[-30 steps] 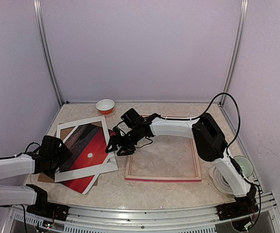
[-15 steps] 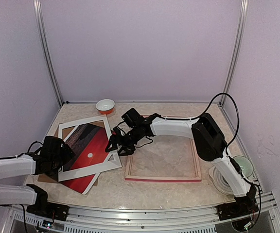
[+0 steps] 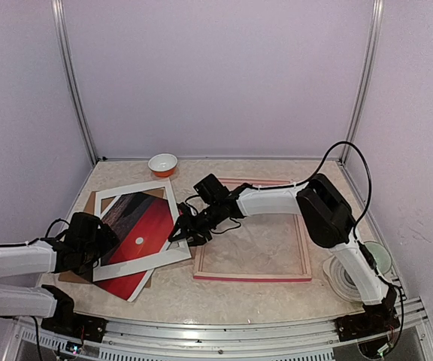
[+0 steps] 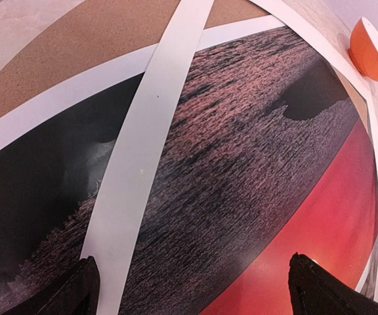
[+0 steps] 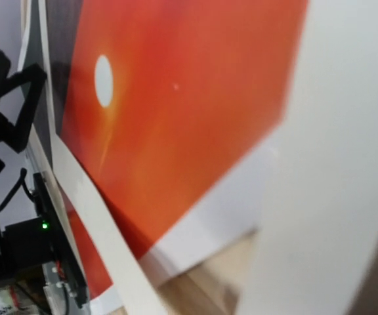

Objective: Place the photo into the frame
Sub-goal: Pick up the mat board from the photo, then place the mat board on the glass panel.

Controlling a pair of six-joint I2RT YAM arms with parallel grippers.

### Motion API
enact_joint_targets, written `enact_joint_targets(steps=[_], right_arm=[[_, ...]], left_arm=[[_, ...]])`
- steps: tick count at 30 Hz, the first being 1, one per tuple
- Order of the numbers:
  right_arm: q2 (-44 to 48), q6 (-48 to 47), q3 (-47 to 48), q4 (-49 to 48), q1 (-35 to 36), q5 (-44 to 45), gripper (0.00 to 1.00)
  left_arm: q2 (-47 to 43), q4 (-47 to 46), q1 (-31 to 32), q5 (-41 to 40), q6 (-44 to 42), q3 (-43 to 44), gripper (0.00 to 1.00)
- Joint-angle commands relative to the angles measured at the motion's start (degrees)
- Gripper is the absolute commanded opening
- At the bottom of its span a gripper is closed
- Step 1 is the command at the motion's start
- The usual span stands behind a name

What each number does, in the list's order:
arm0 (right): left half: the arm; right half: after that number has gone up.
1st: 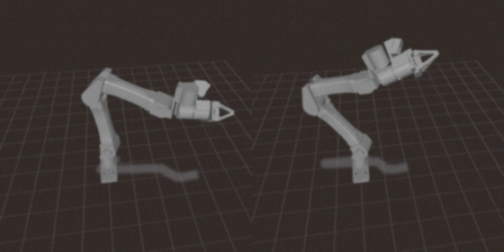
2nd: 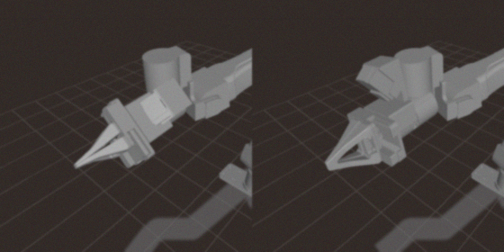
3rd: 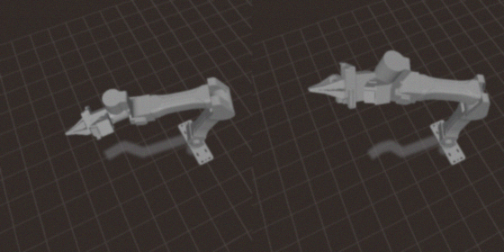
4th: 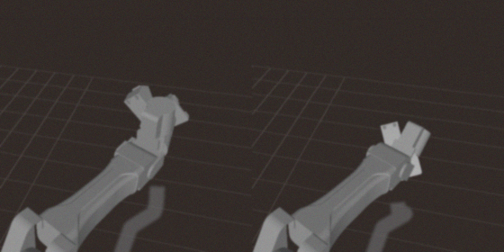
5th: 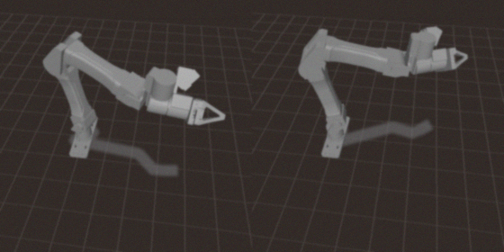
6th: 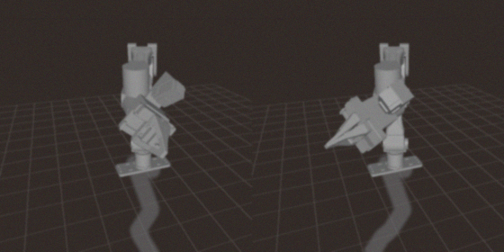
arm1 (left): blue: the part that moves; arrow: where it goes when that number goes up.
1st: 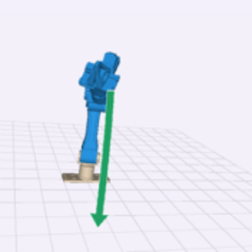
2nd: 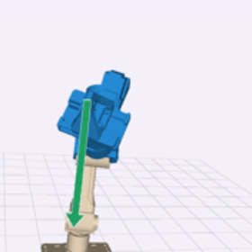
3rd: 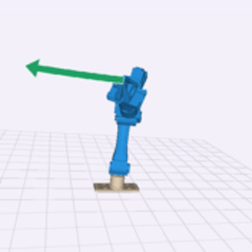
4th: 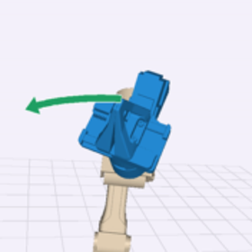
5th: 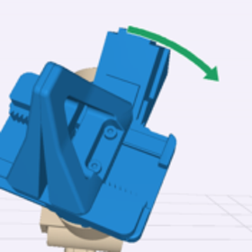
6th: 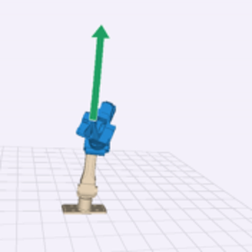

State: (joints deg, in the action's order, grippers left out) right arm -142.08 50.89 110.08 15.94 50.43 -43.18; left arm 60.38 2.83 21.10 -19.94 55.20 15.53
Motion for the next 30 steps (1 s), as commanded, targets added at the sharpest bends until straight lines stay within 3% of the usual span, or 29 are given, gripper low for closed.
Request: enact_joint_targets(steps=[1,8,12,19,30], right_arm=[[3.9,0.9,-4.0,-3.9,-0.9,-2.9,0.45],[6.3,6.2,-11.7,-16.3,-1.7,-8.2,0.14],[6.9,8.8,-14.0,-21.6,-2.0,-9.6,0.03],[8.6,8.8,-15.4,-22.6,-2.5,-10.2,0.00],[16.3,7.5,-24.7,-26.1,-5.0,-10.1,0.00]], left_arm=[[0.6,1.6,0.5,1.5,1.1,-1.5,0.99],[0.5,1.4,0.5,1.6,1.1,-1.5,0.99],[0.9,1.5,0.6,1.7,0.9,-1.1,0.99],[-0.1,3.5,2.0,0.2,0.8,1.0,0.99],[-11.7,9.6,4.0,-7.3,0.2,4.8,0.99]])
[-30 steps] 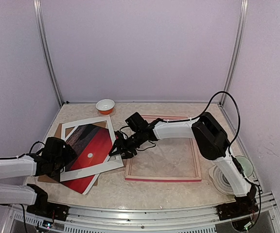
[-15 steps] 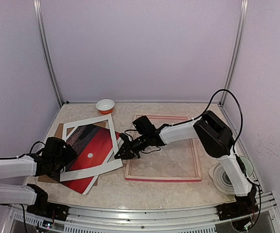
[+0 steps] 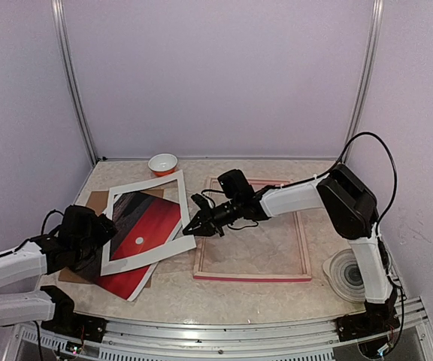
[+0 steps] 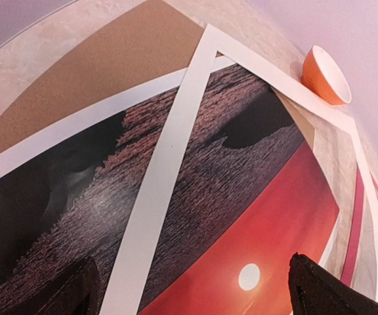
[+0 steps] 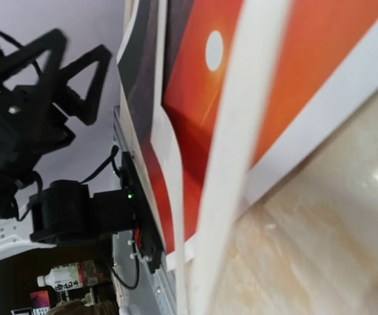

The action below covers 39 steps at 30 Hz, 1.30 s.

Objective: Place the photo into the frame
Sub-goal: Place the mat board on the glass panel.

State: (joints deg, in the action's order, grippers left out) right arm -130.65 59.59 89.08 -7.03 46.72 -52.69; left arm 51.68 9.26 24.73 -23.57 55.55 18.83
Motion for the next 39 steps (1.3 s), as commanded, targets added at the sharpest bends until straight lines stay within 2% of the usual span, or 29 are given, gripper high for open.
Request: enact_joint_targets(steps=[1,19,39], right_arm=[[5.8,-1.7,-5.1,-3.2,-1.4,-0.4,0.00],[25.1,-10.8,-29.8,-1.1,-9.1,2.8,0.00],[38.2,-17.3,-48.4,3.4,-20.1,1.8,0.00]], left_arm=[[-3.9,3.4,0.4,-3.8,-0.2,1.5,0.99],[-0.4,-0.2,0.8,-2.1,0.4,-0.5,0.99],[1.4,-1.7,1.3,-1.6,0.4,-0.7,0.99]])
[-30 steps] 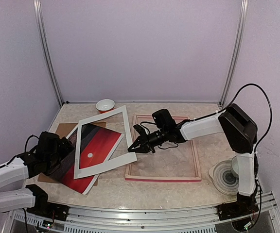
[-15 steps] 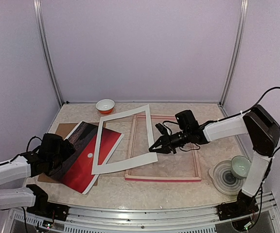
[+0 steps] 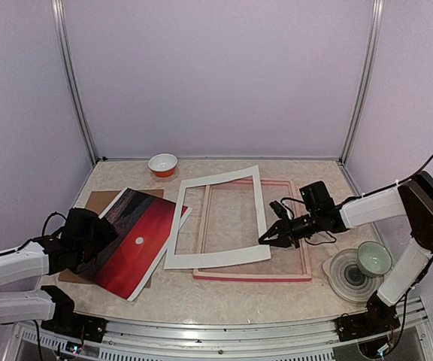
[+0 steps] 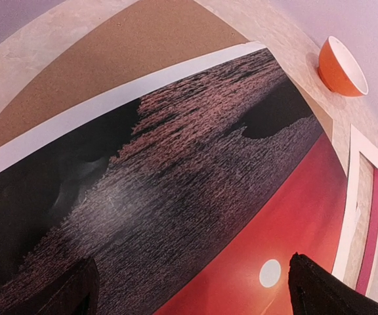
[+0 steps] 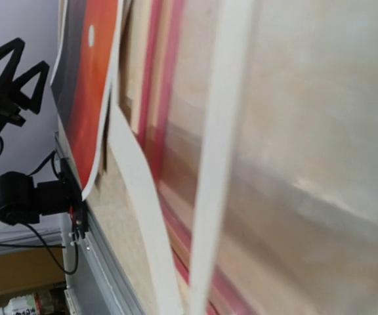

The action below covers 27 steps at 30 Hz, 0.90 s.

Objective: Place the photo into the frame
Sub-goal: Place the mat board on the glass panel.

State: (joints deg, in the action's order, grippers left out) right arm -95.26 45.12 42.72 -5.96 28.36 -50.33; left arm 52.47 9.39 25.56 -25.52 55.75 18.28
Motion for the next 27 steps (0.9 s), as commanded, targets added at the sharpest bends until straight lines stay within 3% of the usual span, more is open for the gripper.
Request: enact_joint_targets(steps=[1,19,27], right_arm=[[3.3,-3.3,-2.6,3.0,-2.3,-0.5,0.00],[10.5,-16.7,-6.2,20.4,-12.6,0.0,0.00],[12.3,-18.8,-6.5,24.6,-13.1,2.7,0.00]], left_arm=[[0.7,-2.0,0.5,0.4,0.3,-0.2,0.99],[3.9,-3.8,1.4,1.4,0.8,0.5,0.99],[5.3,-4.1,2.0,1.5,1.0,1.3,0.99]])
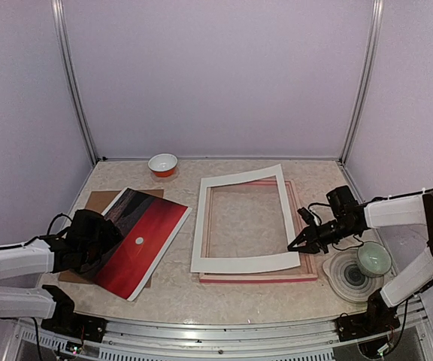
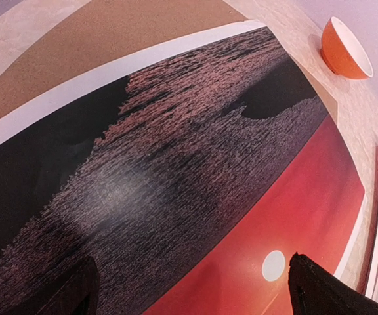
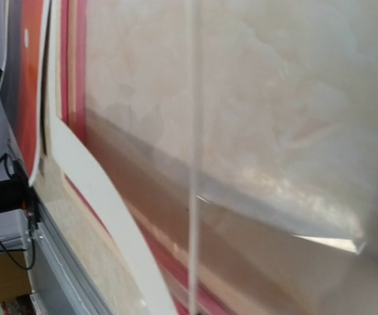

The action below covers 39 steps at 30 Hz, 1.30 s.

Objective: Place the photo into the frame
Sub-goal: Place the mat board on the glass panel.

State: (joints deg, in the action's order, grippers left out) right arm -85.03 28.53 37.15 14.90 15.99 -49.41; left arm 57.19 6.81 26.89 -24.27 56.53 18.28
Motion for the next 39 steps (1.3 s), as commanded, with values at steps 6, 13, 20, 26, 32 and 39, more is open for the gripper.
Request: enact_joint_targets(steps=[6,13,20,26,32,39], right_arm=[[4.0,-1.6,-0.5,0.7,-0.7,-0.6,0.00],[8.0,-0.9,2.8,-2.0,-0.6,-1.4,0.00],[9.7,-3.3,6.2,4.6,-0.7,1.1,0.00],[7.3,-6.1,6.3,12.5,-0.7,3.1,0.00],[6.3,-9.0,8.7,19.3,-0.8,5.1,0.01],[5.6,-12.0,11.9,25.3,-0.9,10.0,0.02]], left_arm=[[2.0,-2.6,0.9,0.4,0.2,1.6,0.99],[3.9,-3.1,1.4,0.5,-0.1,2.5,0.99],[3.7,-3.0,1.5,0.2,-0.3,2.4,0.99],[3.5,-2.8,1.5,0.2,-0.7,2.6,0.99],[3.2,-2.9,1.5,0.2,-0.6,2.2,0.99],[3.8,-3.5,1.5,0.5,-0.4,2.0,0.99]])
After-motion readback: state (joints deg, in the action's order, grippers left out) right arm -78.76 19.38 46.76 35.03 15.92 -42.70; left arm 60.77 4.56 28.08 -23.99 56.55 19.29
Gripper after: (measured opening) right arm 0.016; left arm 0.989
